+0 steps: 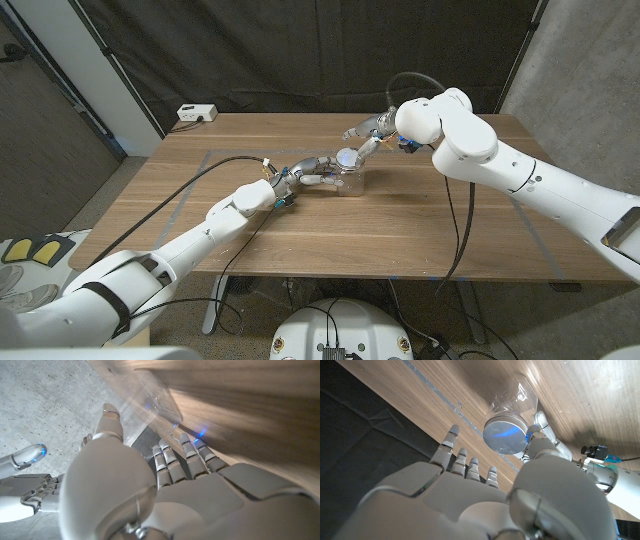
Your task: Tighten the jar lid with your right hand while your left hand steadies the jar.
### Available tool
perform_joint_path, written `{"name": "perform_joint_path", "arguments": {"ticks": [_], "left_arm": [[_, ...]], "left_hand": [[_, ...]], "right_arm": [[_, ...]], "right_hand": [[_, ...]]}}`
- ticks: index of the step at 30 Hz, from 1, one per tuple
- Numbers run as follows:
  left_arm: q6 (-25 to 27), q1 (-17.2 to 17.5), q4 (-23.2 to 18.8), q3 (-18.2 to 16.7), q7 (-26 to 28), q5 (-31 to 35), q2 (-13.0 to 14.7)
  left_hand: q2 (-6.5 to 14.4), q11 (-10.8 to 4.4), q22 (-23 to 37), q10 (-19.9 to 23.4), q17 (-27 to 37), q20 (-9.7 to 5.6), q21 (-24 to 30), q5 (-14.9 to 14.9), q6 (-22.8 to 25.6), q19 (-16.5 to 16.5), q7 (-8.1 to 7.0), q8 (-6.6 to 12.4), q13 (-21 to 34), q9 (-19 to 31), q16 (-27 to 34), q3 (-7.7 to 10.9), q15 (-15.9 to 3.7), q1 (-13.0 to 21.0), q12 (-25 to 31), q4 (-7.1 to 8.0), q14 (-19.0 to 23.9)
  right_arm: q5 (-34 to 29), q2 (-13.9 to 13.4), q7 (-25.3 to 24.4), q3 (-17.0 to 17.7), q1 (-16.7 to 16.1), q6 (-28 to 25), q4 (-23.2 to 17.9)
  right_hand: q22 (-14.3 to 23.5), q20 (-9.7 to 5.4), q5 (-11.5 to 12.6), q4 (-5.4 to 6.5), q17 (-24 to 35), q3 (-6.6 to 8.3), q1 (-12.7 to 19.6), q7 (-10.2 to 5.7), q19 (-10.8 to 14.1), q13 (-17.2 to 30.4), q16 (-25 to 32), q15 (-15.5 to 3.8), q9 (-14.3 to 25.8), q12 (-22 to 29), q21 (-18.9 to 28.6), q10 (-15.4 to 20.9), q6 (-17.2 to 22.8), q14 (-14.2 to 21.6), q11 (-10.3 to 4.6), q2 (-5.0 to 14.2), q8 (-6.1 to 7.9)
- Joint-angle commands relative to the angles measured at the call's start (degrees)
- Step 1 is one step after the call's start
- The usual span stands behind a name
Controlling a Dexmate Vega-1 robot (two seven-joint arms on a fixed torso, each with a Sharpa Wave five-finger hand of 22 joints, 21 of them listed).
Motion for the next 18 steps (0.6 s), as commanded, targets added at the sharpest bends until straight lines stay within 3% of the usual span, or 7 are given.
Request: {"name": "perform_joint_path", "arguments": {"ticks": [1, 10, 18], "left_arm": [[0.28, -0.33, 1.26, 0.11, -0.11, -0.07, -0.51], [0.12, -0.72, 2.32, 0.07, -0.01, -0.22, -0.91], [-0.81, -2.00, 5.13, 0.37, -0.40, -0.24, -2.04]], "left_hand": [[5.69, -2.13, 0.28, 3.84, -0.01, 0.67, 0.48, 0.36, 9.55, 0.04, -2.96, 0.79, 0.99, 0.34, -0.21, -0.17, -5.47, 5.50, -0.19, 0.13, -0.11], [5.78, -2.08, 0.29, 4.00, -0.03, 0.77, 0.47, 0.35, 9.54, -0.07, -2.84, 0.79, 1.13, 0.35, -0.33, -0.42, -5.47, 5.50, -0.43, 0.21, -0.23], [5.92, -2.03, 0.30, 4.04, -0.03, 0.80, 0.45, 0.35, 9.58, -0.19, -2.76, 0.81, 1.28, 0.36, -0.41, -0.67, -5.49, 5.45, -0.70, 0.31, -0.23]], "right_arm": [[-4.36, 4.72, 5.64, -1.19, 2.64, 7.02, 5.17], [-4.56, 6.84, 6.88, -1.03, 3.43, 9.75, 8.19], [-4.65, 8.68, 9.25, -1.98, 4.89, 11.59, 11.32]], "right_hand": [[0.11, 0.30, 0.53, -0.13, 0.06, 0.50, 1.36, -0.93, 0.17, 0.25, -0.19, -0.03, 0.22, -0.09, -0.28, -0.90, -0.59, -0.54, -0.42, -0.13, 0.03], [0.09, -0.06, 0.56, 0.07, 0.08, 0.35, 2.27, -2.53, 0.68, 0.30, -0.21, -0.09, 0.28, 0.03, -0.24, -1.28, -1.08, -0.93, -0.61, -0.35, 0.10], [0.08, -0.12, 0.61, 0.11, 0.10, 0.37, 2.97, -2.80, 0.76, 0.32, -0.15, -0.27, 0.32, 0.12, -0.32, -1.40, -1.12, -0.96, -0.88, -0.27, 0.24]]}}
